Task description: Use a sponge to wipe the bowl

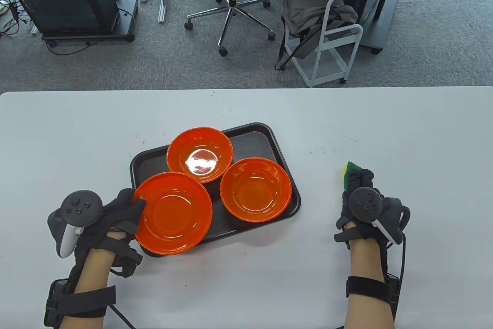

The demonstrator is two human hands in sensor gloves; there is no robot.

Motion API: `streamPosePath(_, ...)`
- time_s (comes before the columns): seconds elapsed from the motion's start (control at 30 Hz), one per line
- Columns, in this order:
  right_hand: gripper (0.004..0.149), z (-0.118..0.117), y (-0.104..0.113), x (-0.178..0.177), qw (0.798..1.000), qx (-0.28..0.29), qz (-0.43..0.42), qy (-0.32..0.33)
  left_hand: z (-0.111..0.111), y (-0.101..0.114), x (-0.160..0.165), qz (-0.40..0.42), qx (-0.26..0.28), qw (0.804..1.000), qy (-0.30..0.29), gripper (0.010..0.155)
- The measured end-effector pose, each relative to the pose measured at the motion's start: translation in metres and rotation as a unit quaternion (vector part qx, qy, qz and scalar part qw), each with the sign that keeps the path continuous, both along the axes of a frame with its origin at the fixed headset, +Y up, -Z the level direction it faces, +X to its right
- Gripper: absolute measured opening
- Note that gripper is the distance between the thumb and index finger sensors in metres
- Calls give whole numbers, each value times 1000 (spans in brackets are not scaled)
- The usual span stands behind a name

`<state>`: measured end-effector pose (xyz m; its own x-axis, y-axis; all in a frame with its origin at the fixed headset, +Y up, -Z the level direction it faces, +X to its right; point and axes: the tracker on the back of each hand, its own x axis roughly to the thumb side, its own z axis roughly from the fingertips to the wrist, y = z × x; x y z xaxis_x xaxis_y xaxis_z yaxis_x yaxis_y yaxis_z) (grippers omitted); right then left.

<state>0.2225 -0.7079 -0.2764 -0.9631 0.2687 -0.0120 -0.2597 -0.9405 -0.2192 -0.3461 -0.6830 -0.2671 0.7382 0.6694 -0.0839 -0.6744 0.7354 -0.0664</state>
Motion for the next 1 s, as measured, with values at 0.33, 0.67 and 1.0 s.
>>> streamPosePath(0.33,59,18,41,-53,992,78,42,93,1,-2,8,-8,4,1000,-13,53)
streamPosePath(0.67,59,31,58,-101,976,108,63,180,0,-5,14,-10,2,1000,-23,53)
streamPosePath(1.0,56,55,68,-168,937,147,71,307,5,-7,54,-10,18,996,-83,54)
